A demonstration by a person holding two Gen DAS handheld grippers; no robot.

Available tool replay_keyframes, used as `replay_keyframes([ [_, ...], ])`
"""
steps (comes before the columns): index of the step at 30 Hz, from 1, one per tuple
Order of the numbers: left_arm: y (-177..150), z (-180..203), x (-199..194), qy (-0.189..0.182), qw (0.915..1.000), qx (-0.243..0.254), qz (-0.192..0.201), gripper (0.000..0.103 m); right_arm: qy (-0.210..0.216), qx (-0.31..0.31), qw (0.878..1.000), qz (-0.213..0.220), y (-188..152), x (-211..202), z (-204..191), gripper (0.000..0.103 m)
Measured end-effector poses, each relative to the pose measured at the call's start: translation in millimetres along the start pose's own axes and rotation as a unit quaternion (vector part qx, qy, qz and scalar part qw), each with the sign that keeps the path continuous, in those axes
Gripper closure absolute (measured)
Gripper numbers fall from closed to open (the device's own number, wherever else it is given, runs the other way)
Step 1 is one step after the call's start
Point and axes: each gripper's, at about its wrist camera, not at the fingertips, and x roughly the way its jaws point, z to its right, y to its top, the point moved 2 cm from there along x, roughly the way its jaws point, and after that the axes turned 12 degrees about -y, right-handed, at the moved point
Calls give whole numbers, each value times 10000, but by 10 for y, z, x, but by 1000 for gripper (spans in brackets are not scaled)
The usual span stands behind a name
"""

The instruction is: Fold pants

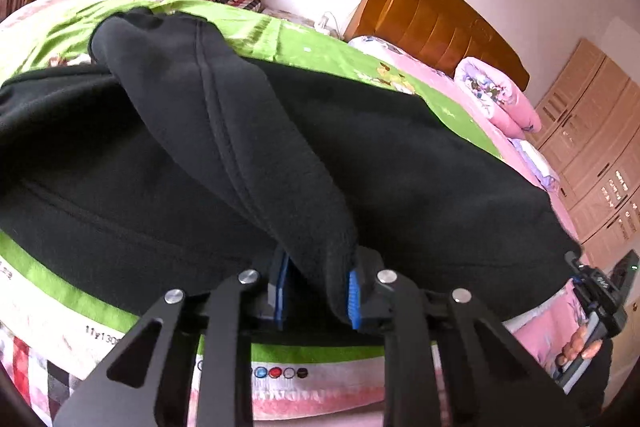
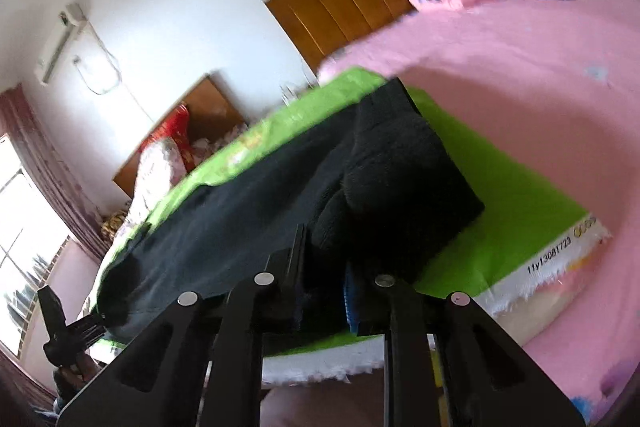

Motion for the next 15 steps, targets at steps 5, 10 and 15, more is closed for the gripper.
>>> replay_keyframes([
  [5, -7, -3, -12, -75, 9999, 126, -60, 72, -102, 112, 9997, -172, -40, 89, 41, 84],
  [10, 25, 51, -116, -18, 9995, 316, 3, 20, -361, 99, 9981, -485, -16, -171, 6, 30],
  [15, 96, -119, -462, 297, 9974, 580, 309, 16, -719, -301, 9959, 468, 99, -666, -232, 19],
])
